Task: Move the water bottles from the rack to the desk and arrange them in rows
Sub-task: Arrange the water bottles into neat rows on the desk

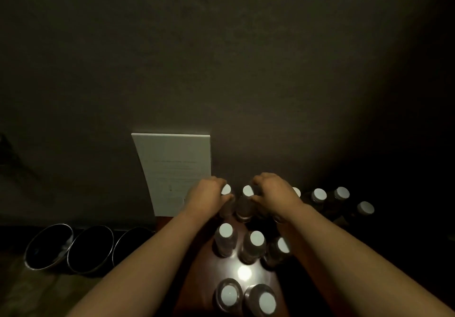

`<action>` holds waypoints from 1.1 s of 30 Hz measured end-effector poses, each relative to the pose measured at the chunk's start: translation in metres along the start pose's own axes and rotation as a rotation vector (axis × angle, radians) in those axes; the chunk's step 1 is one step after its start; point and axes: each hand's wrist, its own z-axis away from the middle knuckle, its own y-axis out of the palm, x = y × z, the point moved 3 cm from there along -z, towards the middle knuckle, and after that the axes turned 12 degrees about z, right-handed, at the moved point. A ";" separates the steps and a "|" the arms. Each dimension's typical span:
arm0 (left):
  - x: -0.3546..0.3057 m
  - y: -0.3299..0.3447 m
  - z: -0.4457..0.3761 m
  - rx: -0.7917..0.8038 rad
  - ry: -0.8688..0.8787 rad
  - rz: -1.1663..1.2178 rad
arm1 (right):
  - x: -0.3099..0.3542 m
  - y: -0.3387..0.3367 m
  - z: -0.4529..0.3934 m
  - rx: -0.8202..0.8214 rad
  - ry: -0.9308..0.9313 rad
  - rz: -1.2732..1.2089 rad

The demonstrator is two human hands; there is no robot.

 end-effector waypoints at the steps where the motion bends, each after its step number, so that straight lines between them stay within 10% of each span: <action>1: 0.000 0.001 -0.002 -0.003 -0.003 -0.005 | 0.001 0.002 -0.002 0.011 -0.011 0.020; 25: 0.004 -0.013 -0.017 0.210 0.062 0.039 | 0.004 -0.002 -0.009 0.147 -0.110 0.034; 33: 0.006 -0.007 -0.020 0.058 -0.092 -0.026 | 0.006 0.009 -0.009 0.103 -0.027 0.069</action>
